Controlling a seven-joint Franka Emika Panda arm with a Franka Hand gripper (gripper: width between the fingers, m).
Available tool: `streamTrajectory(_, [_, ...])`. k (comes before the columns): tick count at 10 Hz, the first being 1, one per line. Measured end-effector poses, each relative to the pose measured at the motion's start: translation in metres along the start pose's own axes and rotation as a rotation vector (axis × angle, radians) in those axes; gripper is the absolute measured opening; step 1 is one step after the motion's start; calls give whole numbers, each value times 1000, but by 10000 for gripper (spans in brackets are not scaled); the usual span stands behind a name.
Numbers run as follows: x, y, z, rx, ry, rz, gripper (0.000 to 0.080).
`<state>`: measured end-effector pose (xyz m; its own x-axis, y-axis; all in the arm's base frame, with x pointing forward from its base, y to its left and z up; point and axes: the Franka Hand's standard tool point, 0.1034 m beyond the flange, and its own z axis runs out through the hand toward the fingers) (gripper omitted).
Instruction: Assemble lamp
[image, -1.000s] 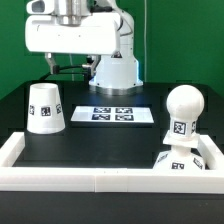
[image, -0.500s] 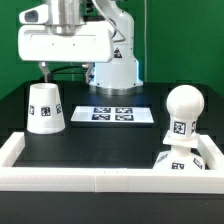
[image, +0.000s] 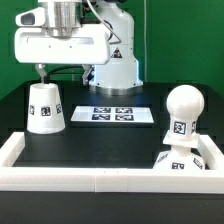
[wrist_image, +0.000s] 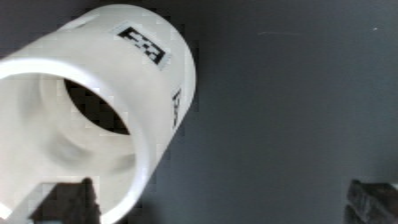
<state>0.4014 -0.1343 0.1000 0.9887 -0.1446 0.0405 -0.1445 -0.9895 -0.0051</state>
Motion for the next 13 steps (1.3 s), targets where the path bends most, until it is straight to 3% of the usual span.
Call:
streamTrajectory(3, [-4,5,11,-17,2,-28,698])
streamTrajectory(5, [-4,5,11,-17,2,-28,446])
streamTrajectory(6, [-4,5,11,-17,2,-29,446])
streamTrajectory(8, [-4,5,11,-17,2,-29,122])
streamTrajectory(9, [-3,4,10,-17,4,-29,122])
streamTrajectory(10, [-2,4,10,-17,5,-29,48])
streamTrajectory(13, [-2,4,10,-17,5,-30,48])
